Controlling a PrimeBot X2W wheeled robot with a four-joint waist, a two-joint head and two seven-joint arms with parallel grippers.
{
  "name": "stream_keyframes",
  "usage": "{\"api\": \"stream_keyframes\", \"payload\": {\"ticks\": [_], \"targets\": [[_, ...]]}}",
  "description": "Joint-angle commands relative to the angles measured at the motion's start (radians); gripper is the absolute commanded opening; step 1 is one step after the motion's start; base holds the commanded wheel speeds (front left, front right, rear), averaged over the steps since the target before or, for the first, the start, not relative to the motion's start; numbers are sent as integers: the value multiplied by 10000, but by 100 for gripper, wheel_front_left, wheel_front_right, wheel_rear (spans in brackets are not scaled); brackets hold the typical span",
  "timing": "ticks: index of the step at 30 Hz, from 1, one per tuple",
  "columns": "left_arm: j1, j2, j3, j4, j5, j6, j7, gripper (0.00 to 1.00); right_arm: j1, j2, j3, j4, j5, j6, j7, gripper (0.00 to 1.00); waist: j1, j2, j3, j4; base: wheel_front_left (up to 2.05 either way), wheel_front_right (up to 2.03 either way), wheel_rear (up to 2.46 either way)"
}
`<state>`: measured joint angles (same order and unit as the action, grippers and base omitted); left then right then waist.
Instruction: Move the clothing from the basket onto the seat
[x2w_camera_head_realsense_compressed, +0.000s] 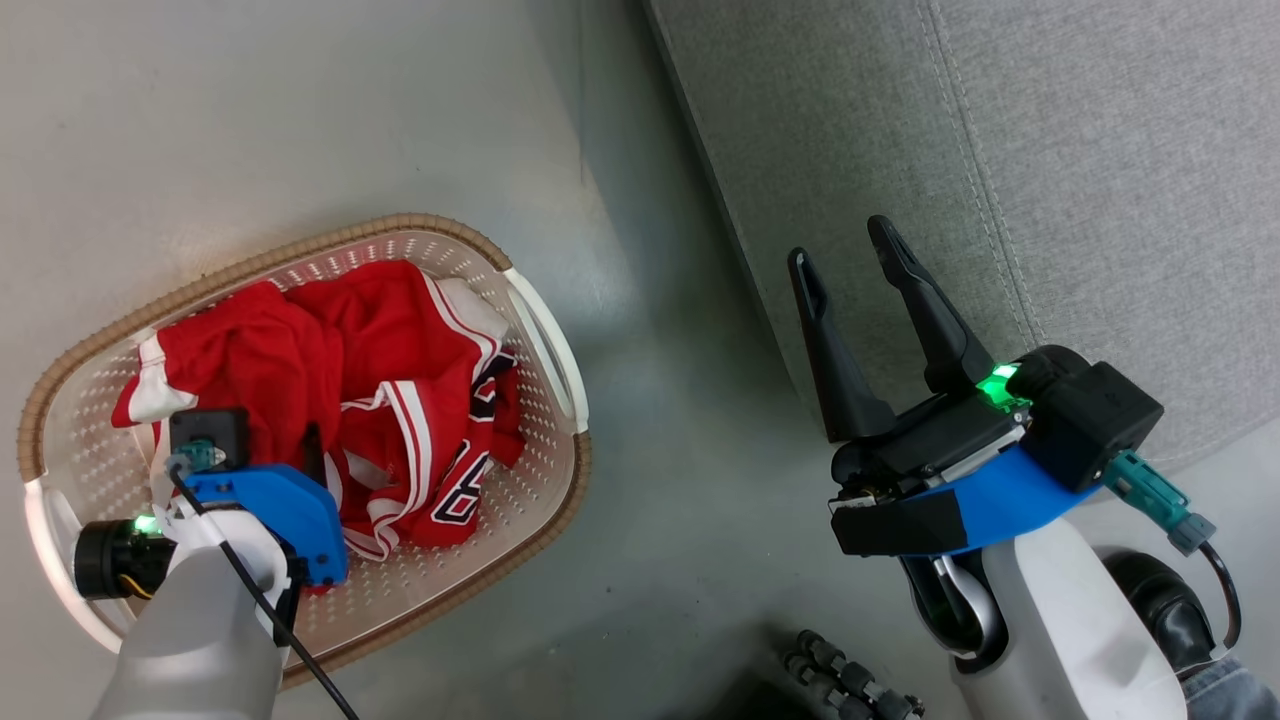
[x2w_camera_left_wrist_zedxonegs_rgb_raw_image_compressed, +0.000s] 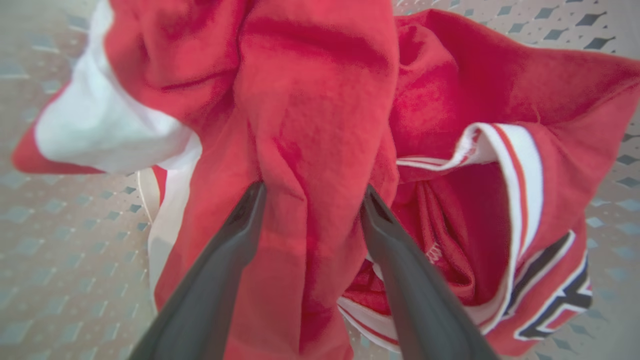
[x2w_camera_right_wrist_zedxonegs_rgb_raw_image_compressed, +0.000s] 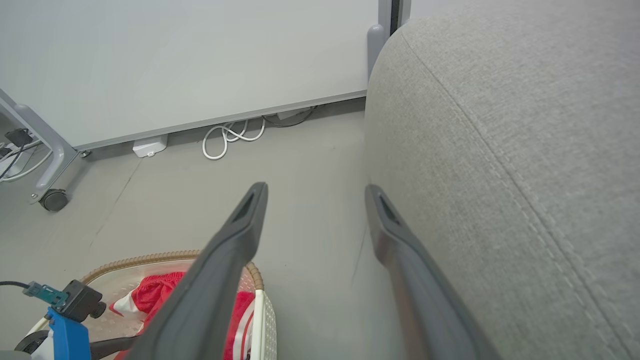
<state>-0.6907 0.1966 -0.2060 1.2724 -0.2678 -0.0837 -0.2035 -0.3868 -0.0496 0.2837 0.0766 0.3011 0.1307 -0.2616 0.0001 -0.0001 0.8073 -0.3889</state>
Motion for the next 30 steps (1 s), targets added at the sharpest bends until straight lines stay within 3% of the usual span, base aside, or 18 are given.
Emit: {"api": "stream_keyframes", "payload": {"ticks": [1,12,13,14,15,16,30], "targets": [[-228,126,19,28,-39,88,24,100,-173,-14,46,-57,85,1,-50,100,-1,1,123,-28,0,0,0],[-418,91,-87,133,-125,533,87,100,-224,-15,192,-36,241,1,-49,100,-1,1,280,-53,0,0,0],[-424,85,-63,138,-172,570,116,96,-225,-15,196,-34,246,1,-51,100,-1,1,285,-56,0,0,0],[-428,82,-59,145,-201,584,135,51,-227,-15,201,-28,254,1,-49,100,-1,1,287,-60,0,0,0],[-434,76,-59,147,-224,580,126,31,-232,-15,205,-21,255,1,-49,100,-1,1,289,-63,0,0,0],[-445,72,-68,150,-228,567,101,0,-238,-15,209,-12,266,1,-49,100,-1,1,289,-64,0,0,0],[-337,6,-197,171,-451,344,-2,0,-231,-15,198,43,221,1,-50,100,-1,1,68,26,0,0,0]]}}
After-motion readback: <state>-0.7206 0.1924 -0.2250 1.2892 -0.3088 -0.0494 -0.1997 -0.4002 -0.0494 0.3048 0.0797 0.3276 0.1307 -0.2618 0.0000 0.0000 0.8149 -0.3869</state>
